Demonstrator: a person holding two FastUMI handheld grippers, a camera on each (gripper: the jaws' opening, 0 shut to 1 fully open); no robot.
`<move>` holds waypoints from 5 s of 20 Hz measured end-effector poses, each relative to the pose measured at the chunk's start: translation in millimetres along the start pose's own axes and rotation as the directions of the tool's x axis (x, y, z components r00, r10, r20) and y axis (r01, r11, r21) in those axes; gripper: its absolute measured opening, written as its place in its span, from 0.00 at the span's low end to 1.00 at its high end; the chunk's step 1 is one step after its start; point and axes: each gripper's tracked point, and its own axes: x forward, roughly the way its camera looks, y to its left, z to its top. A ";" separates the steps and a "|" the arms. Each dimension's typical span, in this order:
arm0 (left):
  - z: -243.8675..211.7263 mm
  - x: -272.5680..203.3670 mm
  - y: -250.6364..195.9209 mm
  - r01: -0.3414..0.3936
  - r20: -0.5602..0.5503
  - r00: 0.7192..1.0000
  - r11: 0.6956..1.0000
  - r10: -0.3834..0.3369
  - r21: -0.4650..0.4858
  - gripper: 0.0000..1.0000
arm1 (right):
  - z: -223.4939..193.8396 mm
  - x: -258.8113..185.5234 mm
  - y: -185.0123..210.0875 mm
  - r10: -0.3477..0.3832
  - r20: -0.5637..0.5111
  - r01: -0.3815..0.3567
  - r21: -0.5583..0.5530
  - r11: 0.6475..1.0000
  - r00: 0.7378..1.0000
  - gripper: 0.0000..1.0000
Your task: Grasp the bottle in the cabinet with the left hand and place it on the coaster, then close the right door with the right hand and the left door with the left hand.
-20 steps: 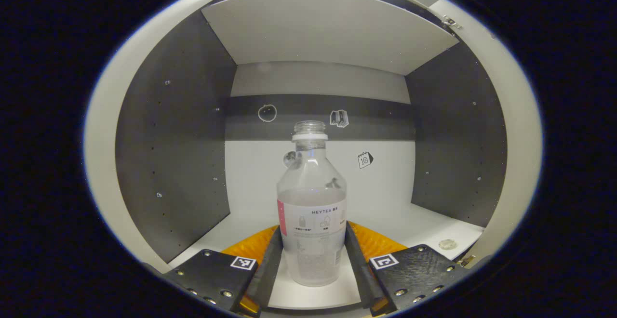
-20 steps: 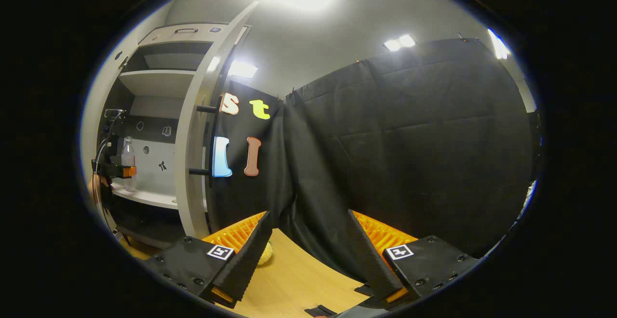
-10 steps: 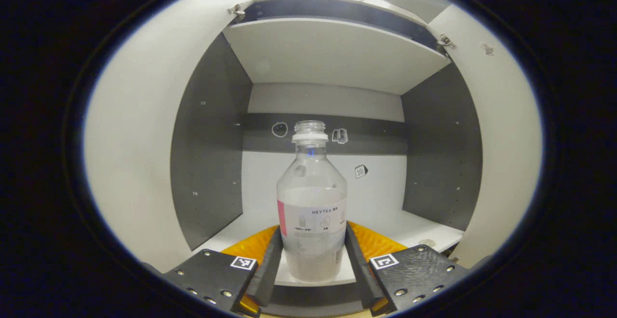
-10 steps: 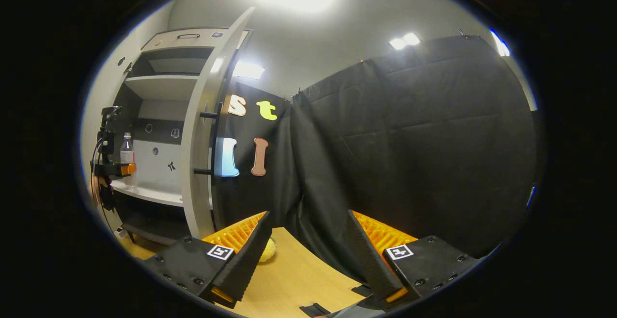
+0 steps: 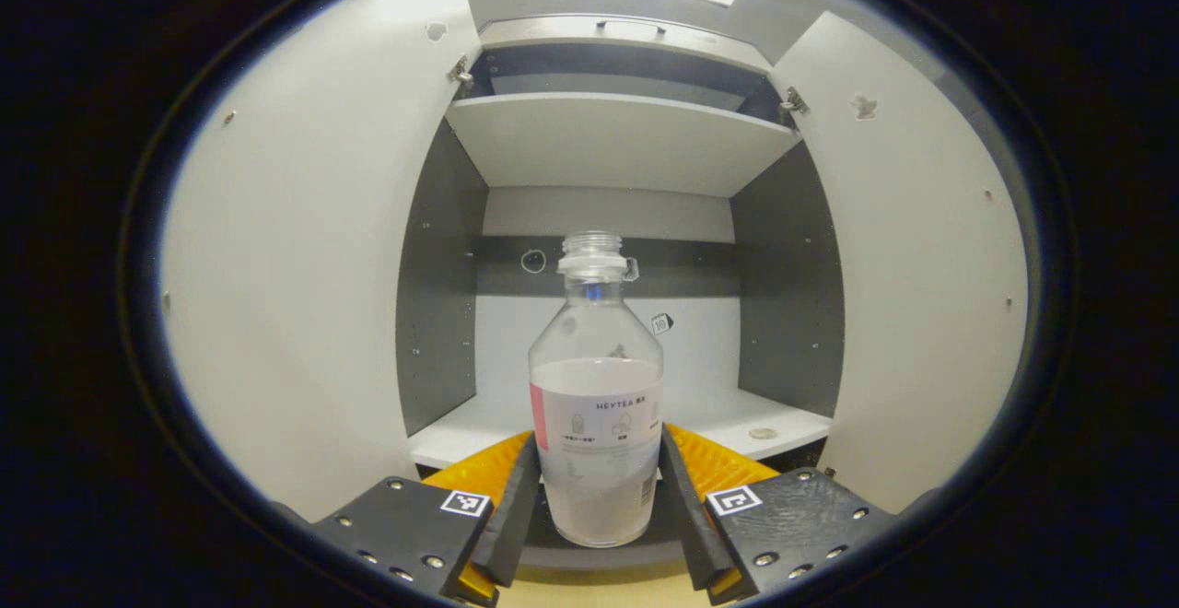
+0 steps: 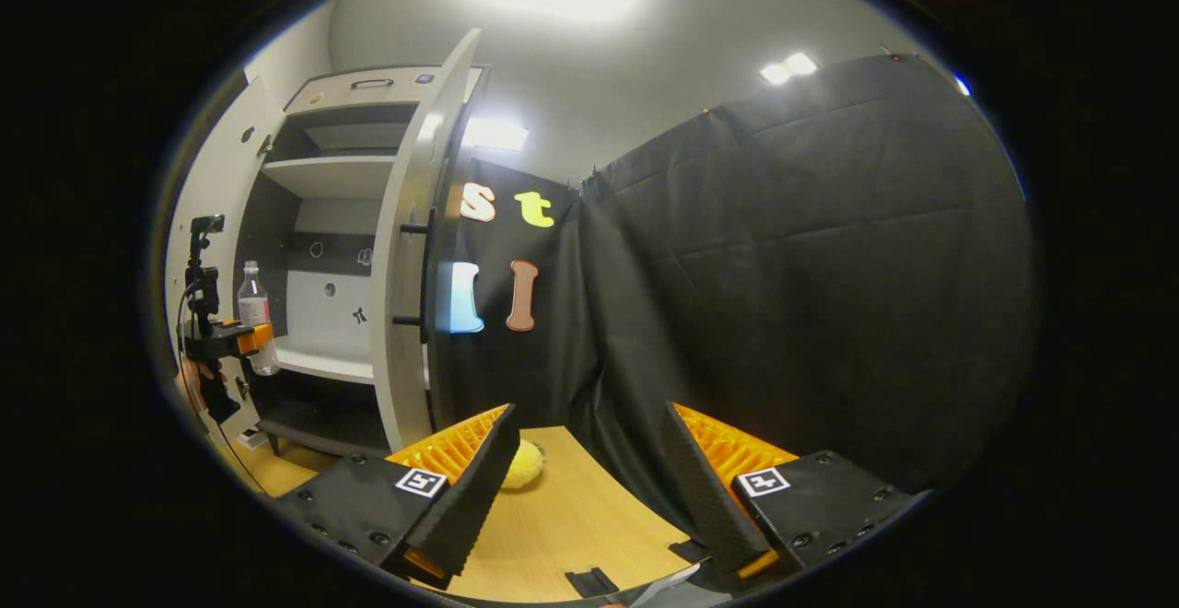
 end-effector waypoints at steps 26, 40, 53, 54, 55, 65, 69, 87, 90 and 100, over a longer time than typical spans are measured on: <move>-226.7 -143.7 -60.4 0.066 -0.204 0.976 0.997 -0.070 -0.027 0.70 | -29.2 -56.9 6.8 0.151 -0.081 -0.158 -0.092 0.983 0.985 0.99; -303.2 -172.4 -68.2 0.055 -0.277 0.960 0.998 -0.044 0.030 0.71 | -40.3 -70.2 14.2 0.191 -0.113 -0.203 -0.106 0.973 0.975 0.98; -264.7 -168.0 -65.2 0.038 -0.264 0.964 0.998 -0.021 0.058 0.81 | -29.5 -66.9 24.8 0.237 -0.077 -0.243 -0.083 0.966 0.968 0.96; -254.4 -165.7 -67.2 0.039 -0.256 0.966 0.998 -0.026 0.045 0.81 | -26.6 -65.5 25.6 0.242 -0.071 -0.247 -0.073 0.966 0.968 0.96; -243.9 -166.1 -70.3 0.040 -0.250 0.968 0.998 -0.029 0.038 0.81 | -23.6 -65.1 27.7 0.253 -0.064 -0.257 -0.056 0.965 0.965 0.96; -128.5 -177.5 -51.4 -0.009 -0.165 0.986 0.998 0.019 0.060 0.81 | 7.5 -32.6 48.9 0.317 0.005 -0.317 0.025 0.948 0.949 0.99; -86.5 -183.4 -31.1 -0.031 -0.161 0.986 0.996 0.045 0.084 0.81 | 19.9 -1.5 60.8 0.306 0.015 -0.306 0.065 0.950 0.952 0.96; 49.8 -231.0 172.3 -0.318 -0.009 0.948 0.945 0.319 0.077 0.87 | 73.0 136.5 98.1 0.057 0.069 -0.061 0.067 0.996 0.996 0.96; 54.4 -236.8 203.7 -0.357 0.005 0.934 0.931 0.358 0.083 0.88 | 75.5 134.1 103.2 0.058 0.085 -0.064 0.072 0.995 0.995 0.92; 52.2 -230.5 261.9 -0.385 0.018 0.923 0.921 0.385 0.065 0.88 | 78.5 114.2 148.1 0.132 0.075 -0.138 0.084 0.987 0.988 0.92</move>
